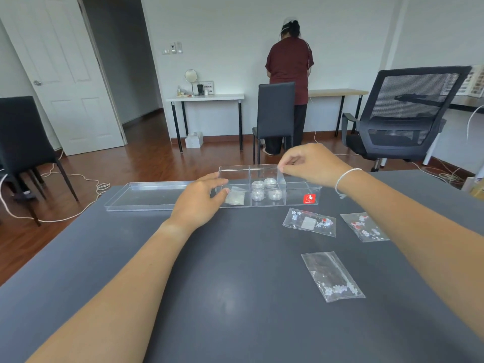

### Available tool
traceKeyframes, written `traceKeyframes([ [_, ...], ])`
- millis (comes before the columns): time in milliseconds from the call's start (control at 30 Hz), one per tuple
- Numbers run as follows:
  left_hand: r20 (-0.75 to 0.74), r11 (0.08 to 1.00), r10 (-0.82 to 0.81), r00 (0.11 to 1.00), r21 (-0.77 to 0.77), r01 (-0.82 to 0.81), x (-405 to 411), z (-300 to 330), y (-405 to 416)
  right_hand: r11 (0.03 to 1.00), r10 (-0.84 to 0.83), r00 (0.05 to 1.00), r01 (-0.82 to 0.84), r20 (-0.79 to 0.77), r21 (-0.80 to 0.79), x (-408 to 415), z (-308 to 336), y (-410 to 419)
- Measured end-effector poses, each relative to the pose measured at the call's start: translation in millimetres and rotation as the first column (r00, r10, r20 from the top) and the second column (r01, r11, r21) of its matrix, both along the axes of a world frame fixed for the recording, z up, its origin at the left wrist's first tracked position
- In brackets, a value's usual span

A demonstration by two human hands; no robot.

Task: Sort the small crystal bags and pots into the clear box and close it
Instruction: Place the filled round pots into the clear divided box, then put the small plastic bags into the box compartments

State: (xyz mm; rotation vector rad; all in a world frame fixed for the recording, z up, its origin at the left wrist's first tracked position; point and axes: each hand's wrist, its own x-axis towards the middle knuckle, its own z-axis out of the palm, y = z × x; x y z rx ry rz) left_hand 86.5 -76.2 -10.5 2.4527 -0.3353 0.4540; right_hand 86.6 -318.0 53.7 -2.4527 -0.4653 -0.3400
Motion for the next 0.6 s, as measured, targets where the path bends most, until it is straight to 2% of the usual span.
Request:
traceKeyframes([
  [133, 0.048, 1.0, -0.003, 0.999, 0.001, 0.003, -5.0, 5.0, -5.1, 0.998, -0.026, 0.997, 0.022, 0.073, 0.056, -25.9, -5.6, -30.0],
  [267, 0.132, 1.0, 0.007, 0.991, 0.028, -0.011, -14.4, 13.9, -19.1, 0.993, -0.108, 0.994, 0.105, 0.035, 0.062, -46.7, -20.4, -58.5],
  [367, 0.189, 0.998, -0.005, 0.982, 0.063, -0.008, -24.1, 18.8, -33.9, 0.989, -0.143, 0.989, 0.144, -0.033, 0.041, -55.8, -32.5, -77.0],
  [467, 0.207, 0.994, -0.079, 0.975, 0.088, 0.062, -35.1, 19.2, -53.0, 0.987, -0.159, 0.978, 0.161, -0.136, 0.006, -58.8, -42.4, -92.7],
  [600, 0.109, 0.963, -0.24, 0.965, 0.153, 0.222, -48.8, 9.9, -82.0, 0.984, -0.172, 0.906, 0.139, -0.387, -0.112, -60.7, -46.2, -110.7],
])
